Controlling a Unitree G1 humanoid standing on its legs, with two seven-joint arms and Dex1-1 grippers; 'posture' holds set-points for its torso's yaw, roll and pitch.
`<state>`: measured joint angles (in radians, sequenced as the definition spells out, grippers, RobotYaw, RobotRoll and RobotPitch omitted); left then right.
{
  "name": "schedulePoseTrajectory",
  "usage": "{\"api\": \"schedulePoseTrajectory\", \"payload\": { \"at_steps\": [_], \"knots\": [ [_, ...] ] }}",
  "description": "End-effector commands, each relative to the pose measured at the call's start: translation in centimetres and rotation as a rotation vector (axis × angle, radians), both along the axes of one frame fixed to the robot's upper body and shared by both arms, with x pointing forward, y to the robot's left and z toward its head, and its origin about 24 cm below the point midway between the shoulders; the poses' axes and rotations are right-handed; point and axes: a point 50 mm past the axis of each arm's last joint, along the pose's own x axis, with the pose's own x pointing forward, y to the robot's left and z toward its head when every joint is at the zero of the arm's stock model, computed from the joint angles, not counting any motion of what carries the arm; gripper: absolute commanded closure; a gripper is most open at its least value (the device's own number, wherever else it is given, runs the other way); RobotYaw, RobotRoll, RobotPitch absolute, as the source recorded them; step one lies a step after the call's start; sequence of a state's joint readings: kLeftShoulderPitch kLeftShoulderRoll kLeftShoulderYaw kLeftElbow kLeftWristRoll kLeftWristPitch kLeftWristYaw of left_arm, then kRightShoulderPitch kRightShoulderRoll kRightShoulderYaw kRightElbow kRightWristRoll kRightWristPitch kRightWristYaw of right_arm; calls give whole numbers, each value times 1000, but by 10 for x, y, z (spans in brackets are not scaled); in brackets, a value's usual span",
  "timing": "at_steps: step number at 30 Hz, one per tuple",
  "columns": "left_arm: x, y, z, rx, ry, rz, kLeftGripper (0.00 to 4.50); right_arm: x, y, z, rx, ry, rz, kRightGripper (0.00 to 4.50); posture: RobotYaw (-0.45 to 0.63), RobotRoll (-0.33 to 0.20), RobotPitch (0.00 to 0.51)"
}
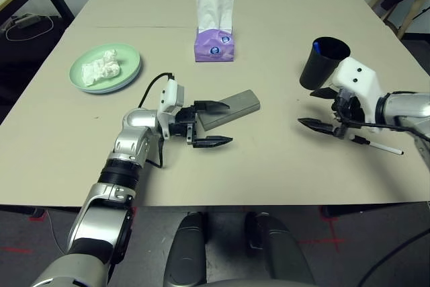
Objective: Organize and tidy the items on the table.
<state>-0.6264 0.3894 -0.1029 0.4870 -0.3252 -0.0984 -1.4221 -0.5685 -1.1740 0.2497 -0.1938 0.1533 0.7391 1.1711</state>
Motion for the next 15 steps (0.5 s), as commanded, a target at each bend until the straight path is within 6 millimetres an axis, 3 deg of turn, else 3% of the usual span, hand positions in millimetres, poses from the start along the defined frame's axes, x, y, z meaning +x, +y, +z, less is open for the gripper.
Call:
{"api": "schedulePoseTrajectory", "payload": {
  "at_steps": [1, 6, 15],
  "knots": [
    [-2, -7, -3, 15, -12, -12, 19, -4, -17, 7, -158, 110, 18, 0, 21, 0, 201],
    [-4, -6, -2, 10, -16, -5, 19, 4, -35, 8, -308, 171, 20, 0, 35, 0, 210],
    [-7, -1, 2, 8, -20, 23, 19, 11, -33, -5, -313, 230, 5, 0, 55, 0, 232]
  ]
}}
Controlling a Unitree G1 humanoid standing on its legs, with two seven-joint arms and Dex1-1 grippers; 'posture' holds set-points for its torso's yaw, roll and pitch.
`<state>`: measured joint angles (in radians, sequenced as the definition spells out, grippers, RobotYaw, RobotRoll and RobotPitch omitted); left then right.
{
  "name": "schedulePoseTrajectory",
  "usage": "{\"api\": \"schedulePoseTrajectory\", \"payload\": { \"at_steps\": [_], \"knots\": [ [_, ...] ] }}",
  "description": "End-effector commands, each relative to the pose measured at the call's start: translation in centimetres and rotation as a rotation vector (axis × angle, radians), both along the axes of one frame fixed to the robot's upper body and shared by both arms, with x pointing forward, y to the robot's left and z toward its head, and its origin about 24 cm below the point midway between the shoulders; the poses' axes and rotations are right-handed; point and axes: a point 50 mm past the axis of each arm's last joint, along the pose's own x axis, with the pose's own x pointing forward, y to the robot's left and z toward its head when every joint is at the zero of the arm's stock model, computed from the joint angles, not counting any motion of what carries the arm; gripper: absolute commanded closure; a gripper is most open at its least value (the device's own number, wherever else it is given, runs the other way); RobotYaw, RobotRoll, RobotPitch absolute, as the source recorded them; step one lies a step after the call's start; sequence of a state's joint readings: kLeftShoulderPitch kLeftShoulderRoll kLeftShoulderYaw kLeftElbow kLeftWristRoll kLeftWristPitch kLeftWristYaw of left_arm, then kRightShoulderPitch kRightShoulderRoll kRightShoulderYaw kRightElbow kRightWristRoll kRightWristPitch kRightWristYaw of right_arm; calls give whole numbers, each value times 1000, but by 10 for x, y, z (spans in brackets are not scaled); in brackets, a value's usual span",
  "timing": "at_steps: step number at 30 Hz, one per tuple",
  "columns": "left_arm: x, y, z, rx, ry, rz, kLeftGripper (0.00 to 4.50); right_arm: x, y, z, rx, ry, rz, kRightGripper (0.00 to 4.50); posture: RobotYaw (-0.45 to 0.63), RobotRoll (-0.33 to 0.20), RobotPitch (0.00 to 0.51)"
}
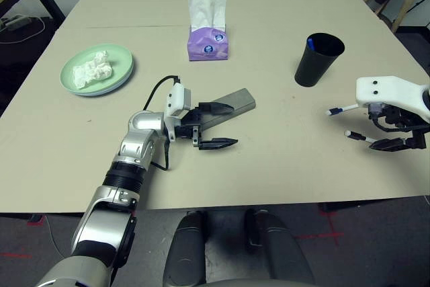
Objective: Organize and tidy the items on the table.
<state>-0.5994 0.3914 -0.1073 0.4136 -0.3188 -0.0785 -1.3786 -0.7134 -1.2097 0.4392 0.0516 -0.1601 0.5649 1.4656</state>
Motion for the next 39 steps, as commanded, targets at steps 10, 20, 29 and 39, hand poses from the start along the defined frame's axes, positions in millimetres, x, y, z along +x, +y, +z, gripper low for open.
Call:
{"api": "schedulePoseTrajectory", "payload": {
  "at_steps": [10, 20, 29, 39],
  "knots": [
    [-6, 4, 0, 9, 4, 18, 19, 1, -1, -5, -23, 53, -40, 0, 62, 0, 241],
    [-8, 6, 0, 16, 4, 24, 19, 4, -2, -11, -32, 59, -43, 0, 68, 0, 250],
    [-11, 6, 0, 25, 0, 27, 19, 10, 3, -17, -30, 56, -34, 0, 82, 0, 253],
    [-11, 6, 2, 21, -12, 31, 0, 11, 2, -17, -52, 49, -16, 2488, 83, 0, 249]
  ]
}}
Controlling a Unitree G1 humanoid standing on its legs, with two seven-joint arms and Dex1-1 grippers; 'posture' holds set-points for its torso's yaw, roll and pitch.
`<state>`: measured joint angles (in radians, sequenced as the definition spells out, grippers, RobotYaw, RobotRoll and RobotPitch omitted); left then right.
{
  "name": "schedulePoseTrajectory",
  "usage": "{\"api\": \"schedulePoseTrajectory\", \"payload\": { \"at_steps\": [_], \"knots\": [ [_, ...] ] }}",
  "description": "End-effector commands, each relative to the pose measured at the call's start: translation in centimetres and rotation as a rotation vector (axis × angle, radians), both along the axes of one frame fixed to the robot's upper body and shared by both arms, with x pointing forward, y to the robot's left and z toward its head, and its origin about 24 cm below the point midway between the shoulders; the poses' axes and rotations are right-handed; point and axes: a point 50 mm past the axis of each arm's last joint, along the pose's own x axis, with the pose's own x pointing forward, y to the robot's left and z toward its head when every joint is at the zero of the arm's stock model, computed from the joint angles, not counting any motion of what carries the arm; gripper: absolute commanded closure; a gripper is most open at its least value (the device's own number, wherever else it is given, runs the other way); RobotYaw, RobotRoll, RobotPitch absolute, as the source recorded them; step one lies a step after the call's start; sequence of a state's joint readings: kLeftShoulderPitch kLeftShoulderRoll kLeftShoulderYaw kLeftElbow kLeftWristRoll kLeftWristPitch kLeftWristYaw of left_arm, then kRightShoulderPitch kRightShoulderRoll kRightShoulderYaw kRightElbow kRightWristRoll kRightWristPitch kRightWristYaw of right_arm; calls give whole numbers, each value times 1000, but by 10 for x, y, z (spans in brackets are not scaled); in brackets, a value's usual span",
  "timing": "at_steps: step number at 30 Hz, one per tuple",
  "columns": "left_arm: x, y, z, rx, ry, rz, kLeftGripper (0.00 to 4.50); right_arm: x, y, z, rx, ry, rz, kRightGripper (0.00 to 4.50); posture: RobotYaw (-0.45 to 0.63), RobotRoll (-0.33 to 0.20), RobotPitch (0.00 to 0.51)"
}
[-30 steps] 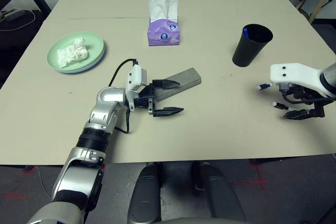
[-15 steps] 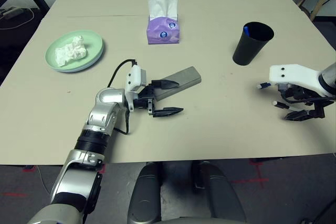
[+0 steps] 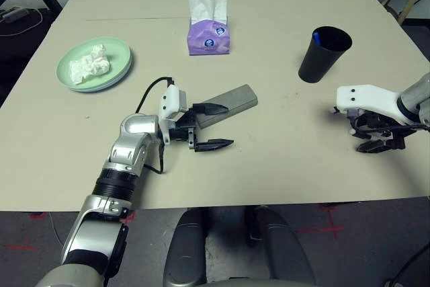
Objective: Organize and tidy the items on the table.
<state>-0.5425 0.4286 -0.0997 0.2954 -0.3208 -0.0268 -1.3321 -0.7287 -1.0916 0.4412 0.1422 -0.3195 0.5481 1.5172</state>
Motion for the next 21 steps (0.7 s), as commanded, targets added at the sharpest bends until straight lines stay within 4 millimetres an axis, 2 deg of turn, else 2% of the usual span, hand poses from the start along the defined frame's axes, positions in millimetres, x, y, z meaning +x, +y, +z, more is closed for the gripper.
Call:
{"api": "schedulePoseTrajectory", "payload": {
  "at_steps": [1, 4, 5, 14, 21],
  "knots": [
    [-2, 0, -2, 5, 1, -11, 0, 0, -2, 0, -14, 6, 2, 2814, 81, 0, 248],
    [-2, -1, -1, 5, -2, -12, 0, -2, -4, 2, -22, 5, 4, 4042, 78, 0, 243],
    [-1, -1, -1, 4, -3, -13, 0, -2, -4, 3, -24, 6, 4, 4172, 76, 0, 241],
    [1, -2, 0, 9, -9, -18, 0, -7, -2, 7, 31, -5, -6, 4171, 58, 0, 222],
    [4, -1, 1, 17, -12, -27, 0, -7, 23, 37, 335, -69, -19, 4171, 39, 0, 200]
  ]
}}
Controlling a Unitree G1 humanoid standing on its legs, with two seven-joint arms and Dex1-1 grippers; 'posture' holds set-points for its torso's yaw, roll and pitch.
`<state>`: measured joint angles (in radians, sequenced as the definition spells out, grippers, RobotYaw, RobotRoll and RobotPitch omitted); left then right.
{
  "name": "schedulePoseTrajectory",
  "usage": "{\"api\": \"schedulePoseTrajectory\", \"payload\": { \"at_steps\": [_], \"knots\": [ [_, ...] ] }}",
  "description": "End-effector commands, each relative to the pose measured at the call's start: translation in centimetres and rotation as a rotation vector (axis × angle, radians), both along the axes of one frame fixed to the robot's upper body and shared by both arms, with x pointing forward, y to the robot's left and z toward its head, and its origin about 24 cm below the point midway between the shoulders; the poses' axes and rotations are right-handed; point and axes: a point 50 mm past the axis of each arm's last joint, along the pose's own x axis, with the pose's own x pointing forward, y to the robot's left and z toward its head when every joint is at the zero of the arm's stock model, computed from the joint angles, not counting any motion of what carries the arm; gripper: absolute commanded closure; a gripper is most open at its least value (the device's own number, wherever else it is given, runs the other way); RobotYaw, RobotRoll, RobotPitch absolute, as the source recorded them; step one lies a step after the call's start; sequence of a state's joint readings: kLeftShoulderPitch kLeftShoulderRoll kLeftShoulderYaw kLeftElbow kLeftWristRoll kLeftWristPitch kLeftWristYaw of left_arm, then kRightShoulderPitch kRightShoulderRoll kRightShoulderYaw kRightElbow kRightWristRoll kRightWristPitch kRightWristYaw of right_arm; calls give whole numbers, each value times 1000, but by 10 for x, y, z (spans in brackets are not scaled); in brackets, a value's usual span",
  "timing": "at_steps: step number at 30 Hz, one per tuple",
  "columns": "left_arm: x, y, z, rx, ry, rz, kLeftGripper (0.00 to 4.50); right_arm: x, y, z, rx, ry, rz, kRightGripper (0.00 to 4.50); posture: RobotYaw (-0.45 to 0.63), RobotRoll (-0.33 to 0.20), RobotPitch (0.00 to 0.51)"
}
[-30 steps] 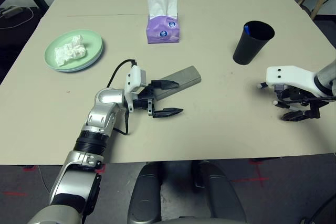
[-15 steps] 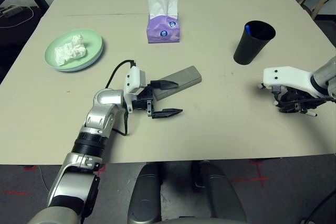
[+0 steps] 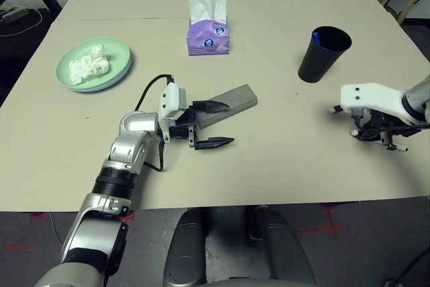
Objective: Organize and tidy the items on the table.
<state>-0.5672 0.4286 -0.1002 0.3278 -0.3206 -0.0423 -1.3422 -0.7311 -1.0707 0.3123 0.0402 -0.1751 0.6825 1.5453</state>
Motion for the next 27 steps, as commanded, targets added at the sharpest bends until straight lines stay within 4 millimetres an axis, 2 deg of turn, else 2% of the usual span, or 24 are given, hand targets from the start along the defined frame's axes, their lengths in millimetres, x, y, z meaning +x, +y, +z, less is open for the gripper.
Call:
{"api": "schedulePoseTrajectory", "payload": {
  "at_steps": [1, 6, 9, 13, 19, 22, 27],
  "knots": [
    [0, -1, -1, 16, -4, -23, 0, -3, 10, 20, 155, -21, 0, 4171, 35, 0, 194],
    [3, -1, 1, 19, -9, -26, 0, 0, 19, 48, 453, -88, 14, 4171, 32, 0, 184],
    [4, -2, 1, 18, -14, -25, 0, 6, 19, 58, 656, -208, 38, 4171, 32, 0, 174],
    [4, -2, 1, 15, -19, -20, 0, 13, 23, 47, 795, -393, 3, 4171, 33, 0, 171],
    [4, 1, 1, 18, -19, -8, 0, 14, 44, 24, 1029, -602, -40, 4171, 27, 0, 169],
    [5, 2, 1, 24, -15, -8, 0, 17, 55, 27, 1115, -660, -61, 4171, 25, 0, 167],
    [6, 2, 2, 28, -16, -7, 0, 29, 58, 42, 1185, -738, -153, 4171, 25, 0, 164]
  ]
}}
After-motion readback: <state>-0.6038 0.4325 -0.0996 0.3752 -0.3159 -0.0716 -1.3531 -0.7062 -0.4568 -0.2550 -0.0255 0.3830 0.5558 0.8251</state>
